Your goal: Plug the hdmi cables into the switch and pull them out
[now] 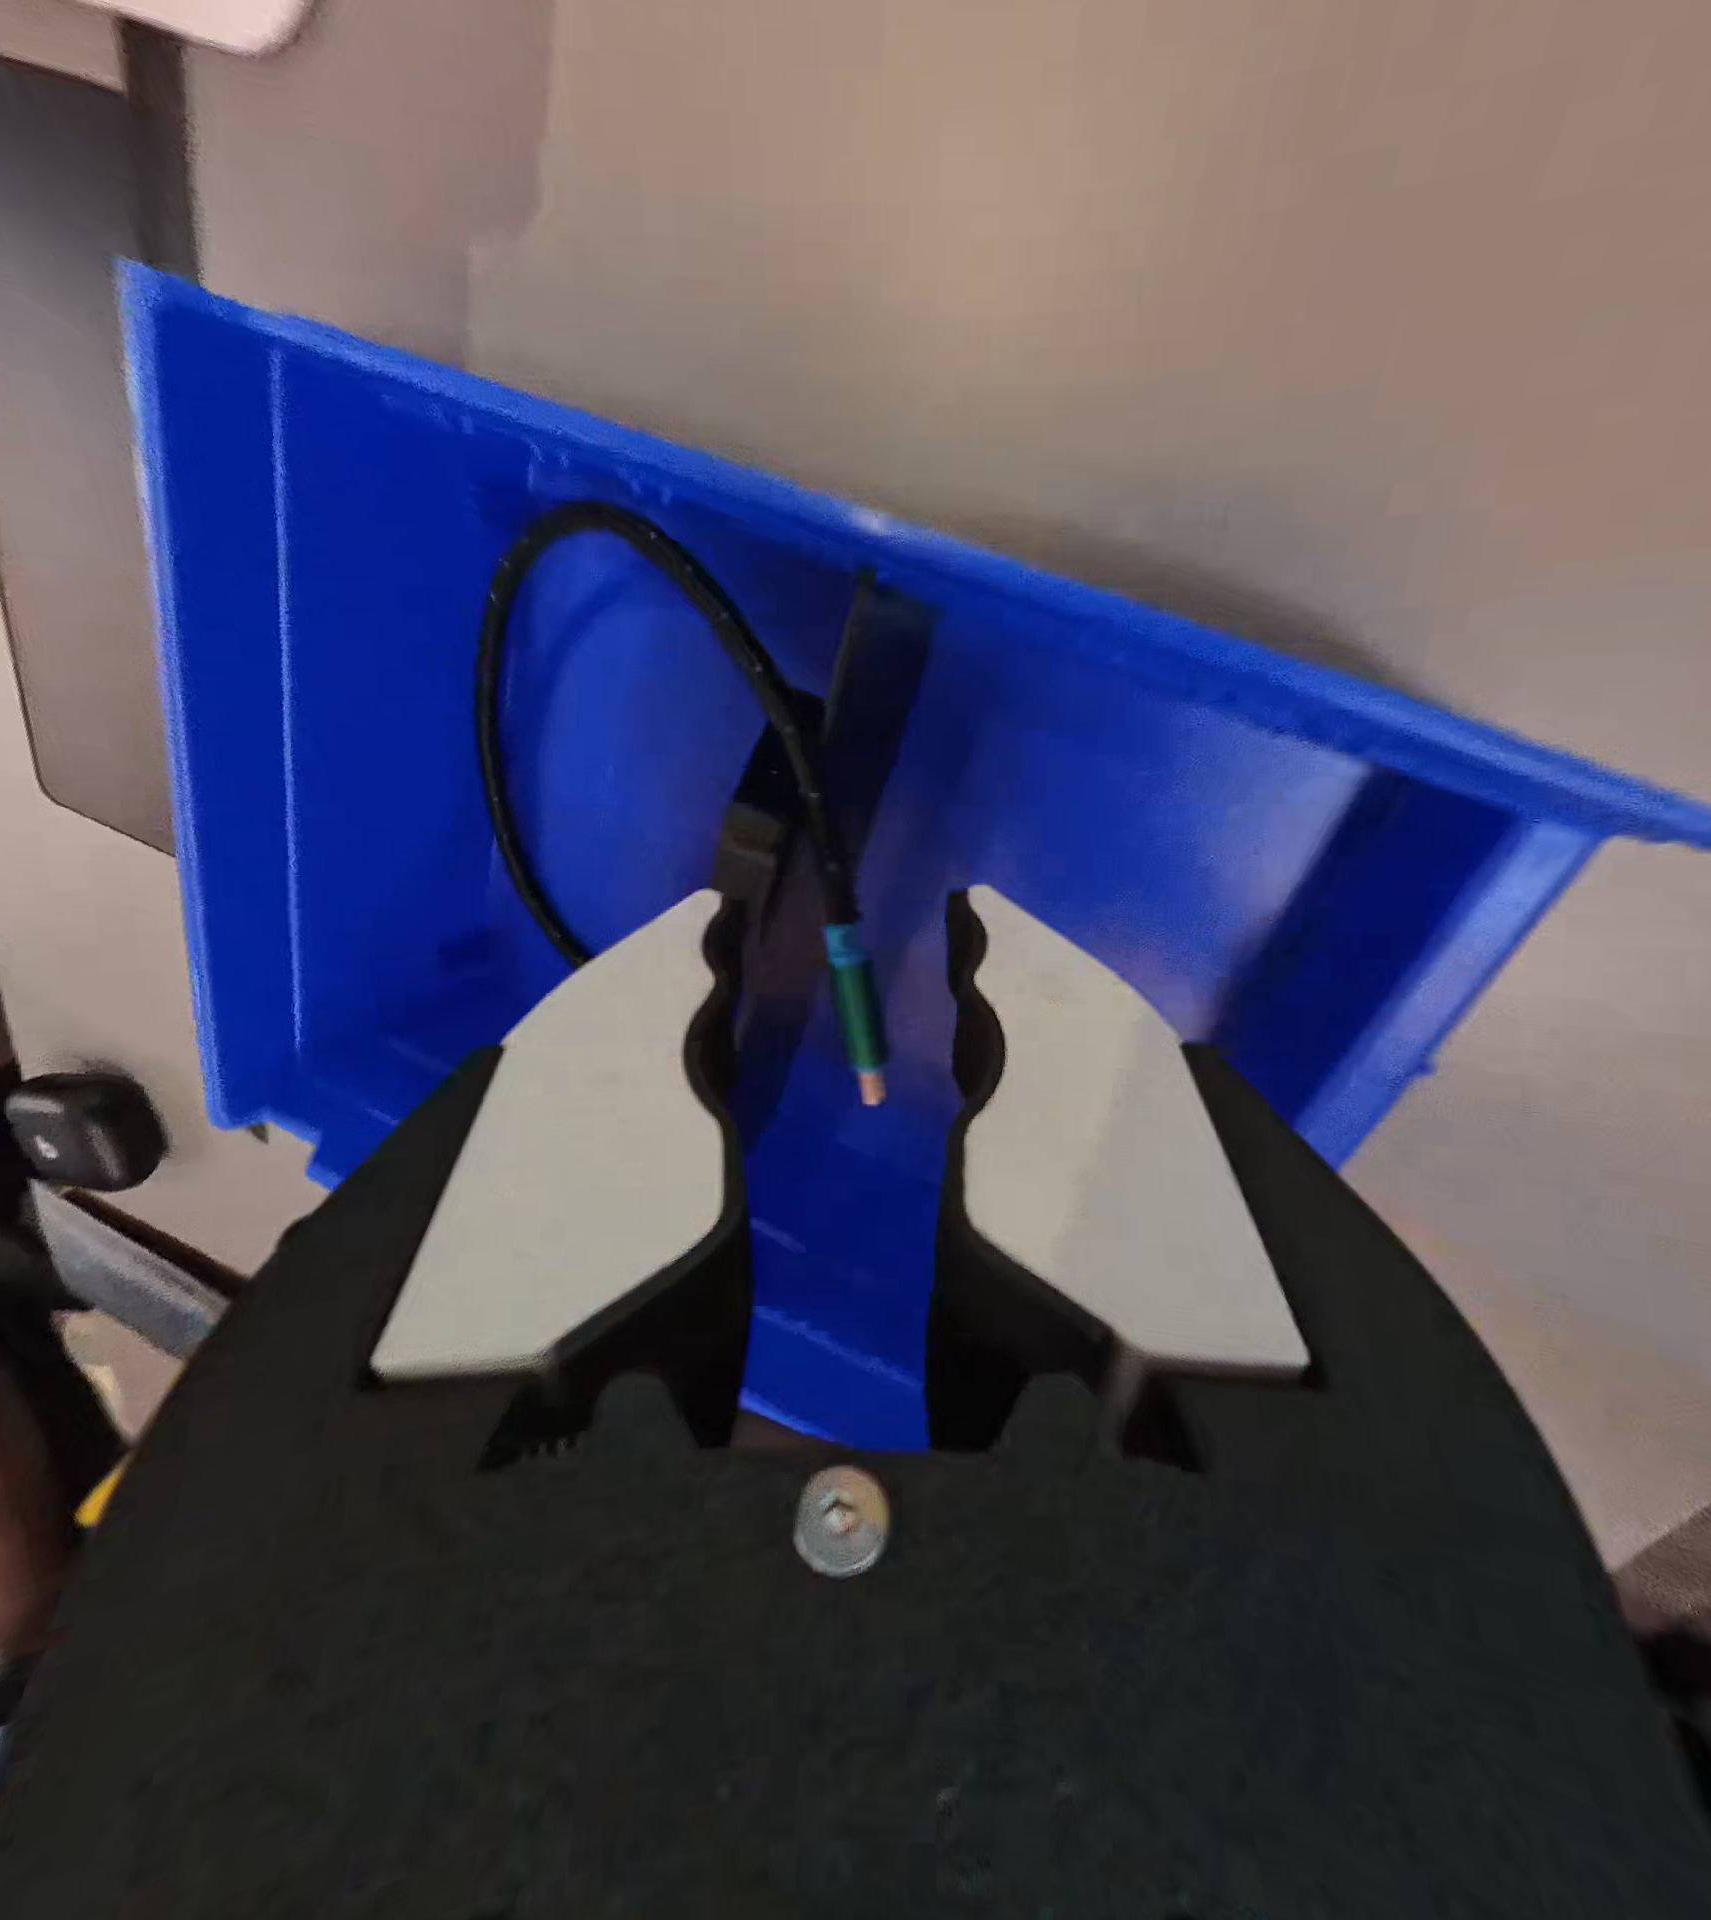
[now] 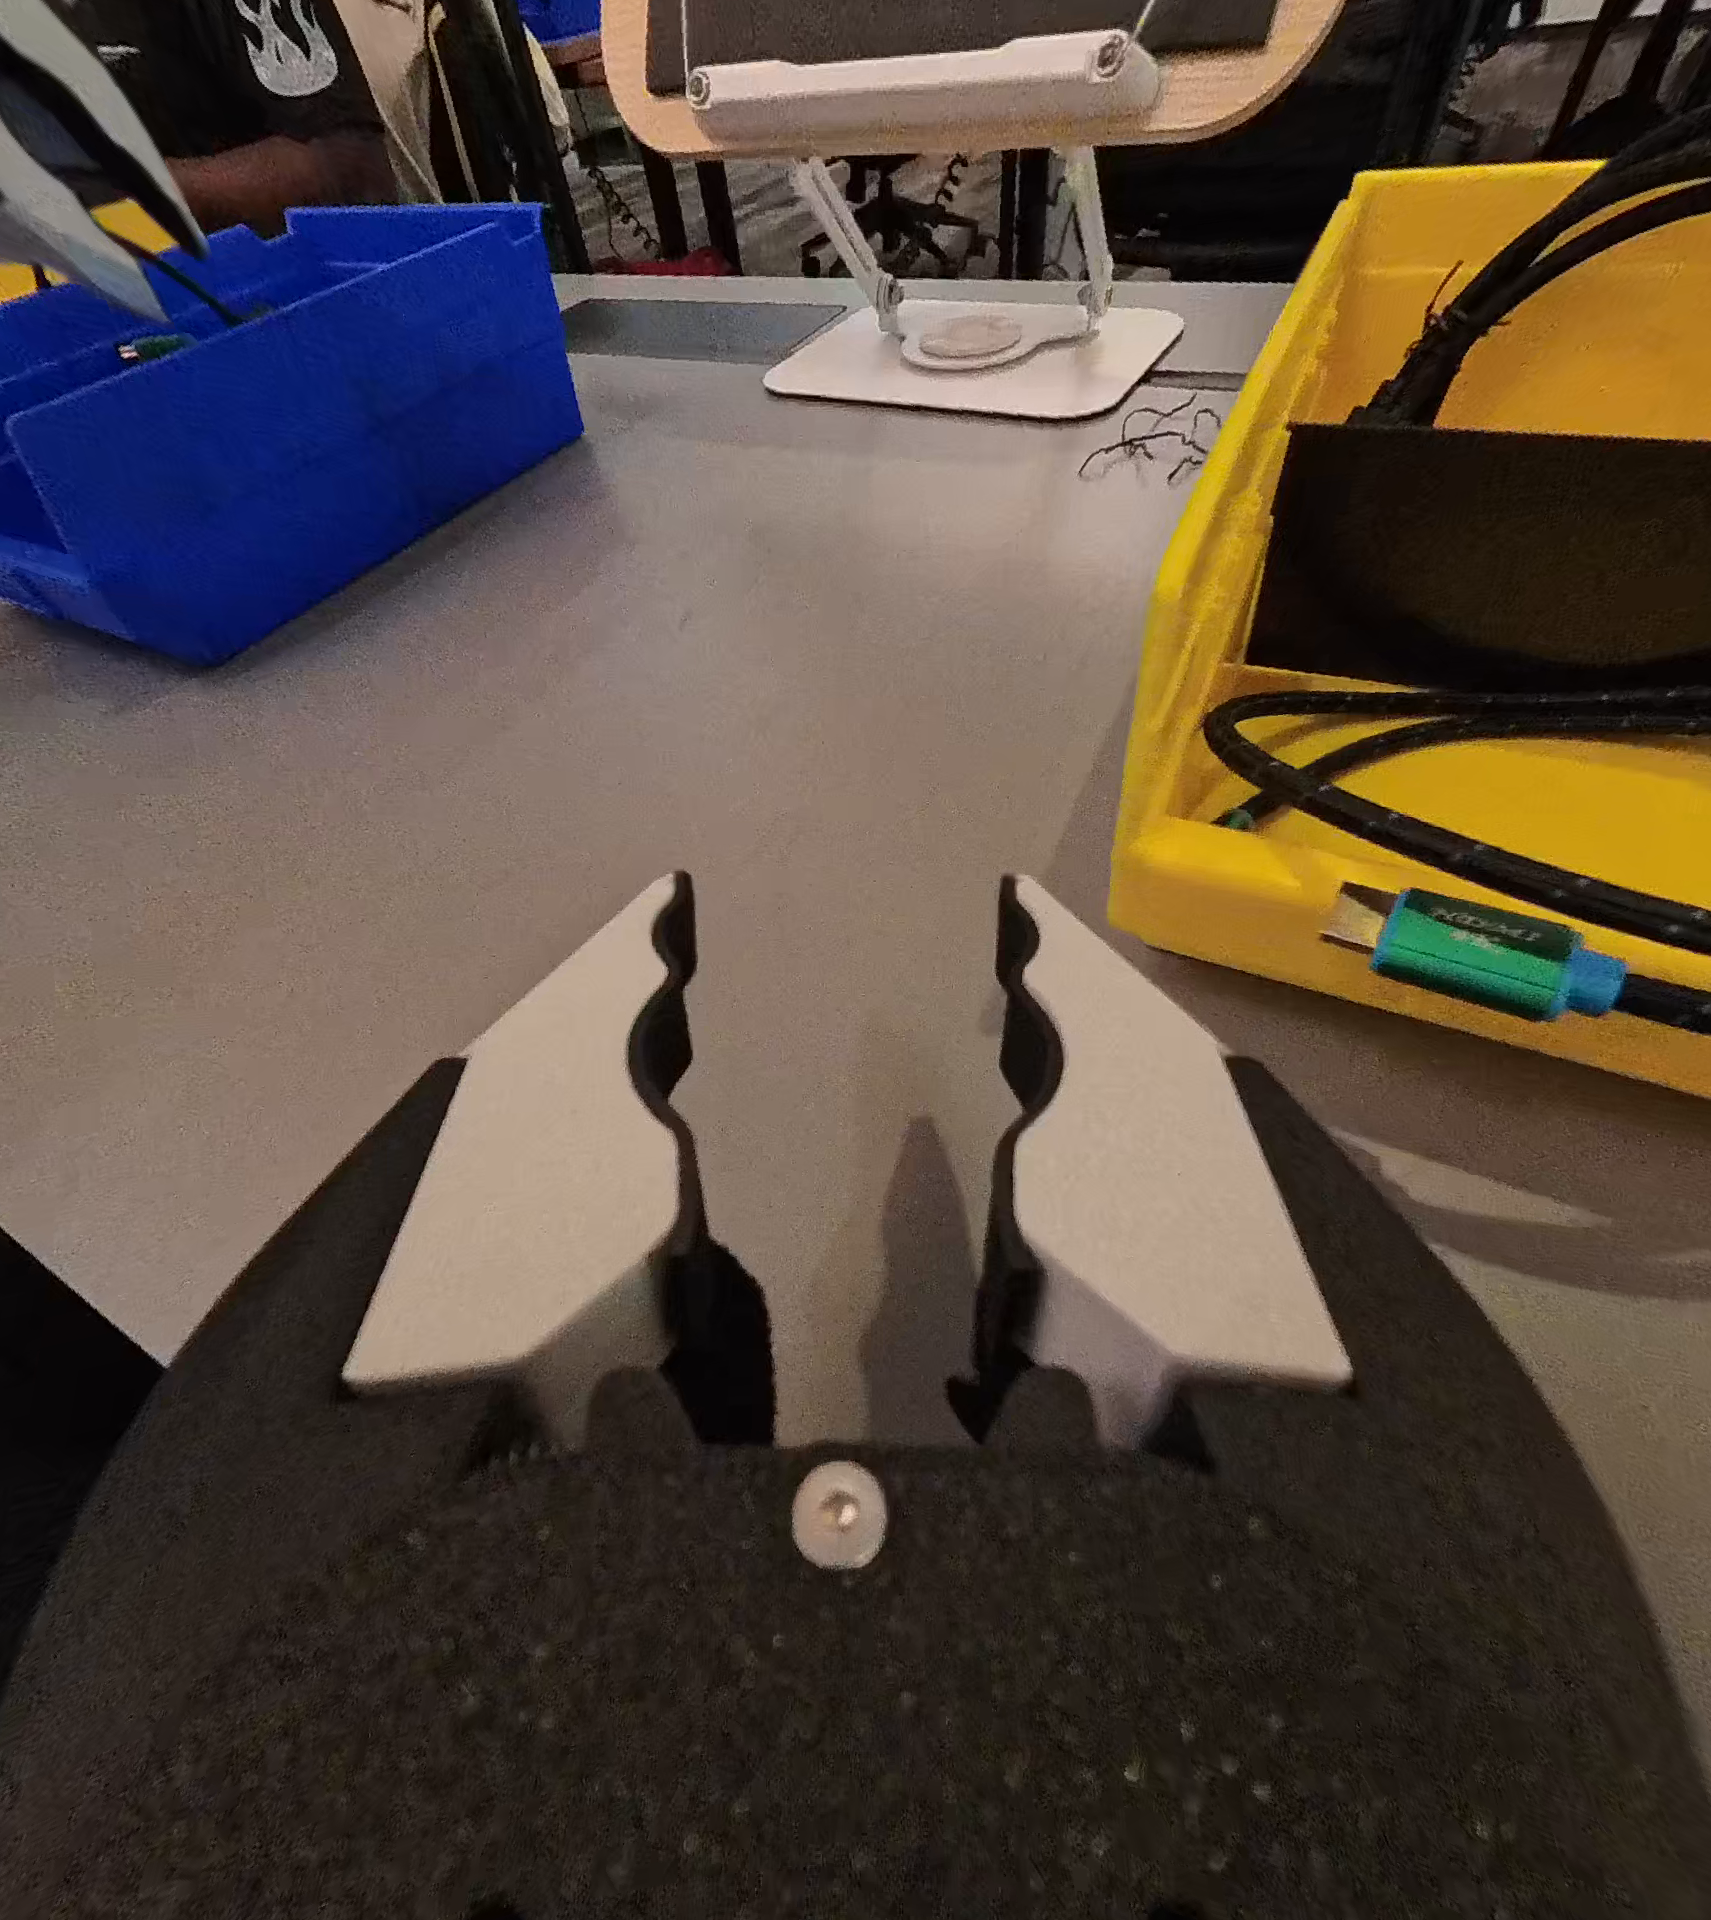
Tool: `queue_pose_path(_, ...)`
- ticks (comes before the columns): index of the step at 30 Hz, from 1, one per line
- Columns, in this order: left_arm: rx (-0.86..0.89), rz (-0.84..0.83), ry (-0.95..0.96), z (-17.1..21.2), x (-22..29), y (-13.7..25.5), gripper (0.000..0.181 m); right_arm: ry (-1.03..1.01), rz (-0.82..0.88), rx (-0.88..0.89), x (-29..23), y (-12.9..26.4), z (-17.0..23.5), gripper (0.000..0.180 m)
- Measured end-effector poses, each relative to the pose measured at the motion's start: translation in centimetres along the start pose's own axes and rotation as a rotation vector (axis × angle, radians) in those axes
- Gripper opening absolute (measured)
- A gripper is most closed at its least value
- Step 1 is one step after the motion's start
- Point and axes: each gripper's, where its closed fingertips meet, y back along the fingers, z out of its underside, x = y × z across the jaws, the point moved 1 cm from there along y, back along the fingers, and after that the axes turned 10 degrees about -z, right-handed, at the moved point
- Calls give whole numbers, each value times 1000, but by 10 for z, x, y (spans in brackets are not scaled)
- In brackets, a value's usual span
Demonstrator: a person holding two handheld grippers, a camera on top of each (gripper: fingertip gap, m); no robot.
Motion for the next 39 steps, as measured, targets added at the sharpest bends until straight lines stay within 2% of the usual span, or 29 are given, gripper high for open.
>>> queue_pose_path(5, -77, 48, -82, 4, -11, -25, 32, -18, 4, -1, 2, 8, 5, 57)
queue_pose_path(7, -85, 86, -103, 3, -12, -26, 36, -18, 1, -4, 2, 9, 7, 56)
queue_pose_path(11, -109, 189, -109, 6, -7, -27, 27, -16, -7, -24, 2, 10, 12, 54)
queue_pose_path(17, -125, 290, -61, 9, -12, -24, 27, -25, -25, -31, 0, 9, 14, 52)
queue_pose_path(25, -106, 251, -76, 7, -15, -37, 27, -26, -22, -45, 2, 9, 17, 51)
queue_pose_path(27, -86, 251, -105, 4, -10, -41, 21, -25, -23, -48, 2, 8, 17, 51)
queue_pose_path(33, -75, 114, -169, 2, -22, -45, 16, -24, -31, -61, 0, 7, 20, 49)
queue_pose_path(39, -42, 120, -54, 17, -34, -27, 16, -15, -34, -62, -1, 8, 19, 48)
